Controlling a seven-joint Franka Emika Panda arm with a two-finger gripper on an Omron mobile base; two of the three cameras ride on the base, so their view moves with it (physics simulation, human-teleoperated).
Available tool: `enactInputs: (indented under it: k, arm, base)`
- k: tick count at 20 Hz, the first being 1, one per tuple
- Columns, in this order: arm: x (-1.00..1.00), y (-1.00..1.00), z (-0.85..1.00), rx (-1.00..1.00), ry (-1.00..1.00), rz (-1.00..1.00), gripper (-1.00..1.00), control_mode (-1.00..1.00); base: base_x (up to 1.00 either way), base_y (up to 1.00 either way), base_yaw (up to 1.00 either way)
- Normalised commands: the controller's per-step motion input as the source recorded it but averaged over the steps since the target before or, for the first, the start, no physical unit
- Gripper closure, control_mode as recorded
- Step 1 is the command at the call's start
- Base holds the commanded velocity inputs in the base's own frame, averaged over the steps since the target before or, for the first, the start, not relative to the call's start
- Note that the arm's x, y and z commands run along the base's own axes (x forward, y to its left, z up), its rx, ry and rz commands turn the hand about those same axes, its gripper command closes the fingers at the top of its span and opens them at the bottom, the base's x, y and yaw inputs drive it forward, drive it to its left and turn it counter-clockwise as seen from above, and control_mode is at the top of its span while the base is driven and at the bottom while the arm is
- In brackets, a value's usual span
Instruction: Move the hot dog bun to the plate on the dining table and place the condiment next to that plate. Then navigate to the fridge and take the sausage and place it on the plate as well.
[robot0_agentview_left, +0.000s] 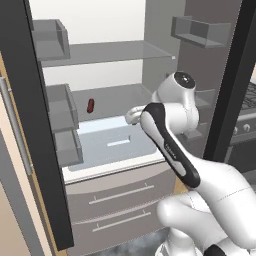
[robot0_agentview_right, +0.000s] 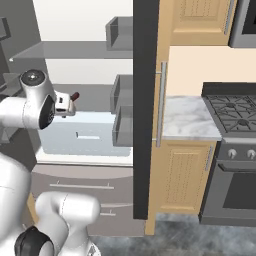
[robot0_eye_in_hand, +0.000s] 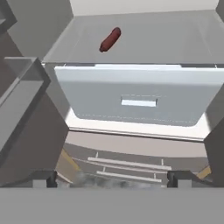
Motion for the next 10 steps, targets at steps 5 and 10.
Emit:
enactInputs:
  k: [5,10]
  arm:
    - [-0.57,-0.5,-0.25,-0.16,0.14,-0.11,-1.0,-1.0]
    - [-0.53,-0.26,-0.33,-0.11,0.11,-0.02,-1.0,-1.0]
  base:
    - [0.0,0.0,0.0]
    - [0.0,0.0,0.0]
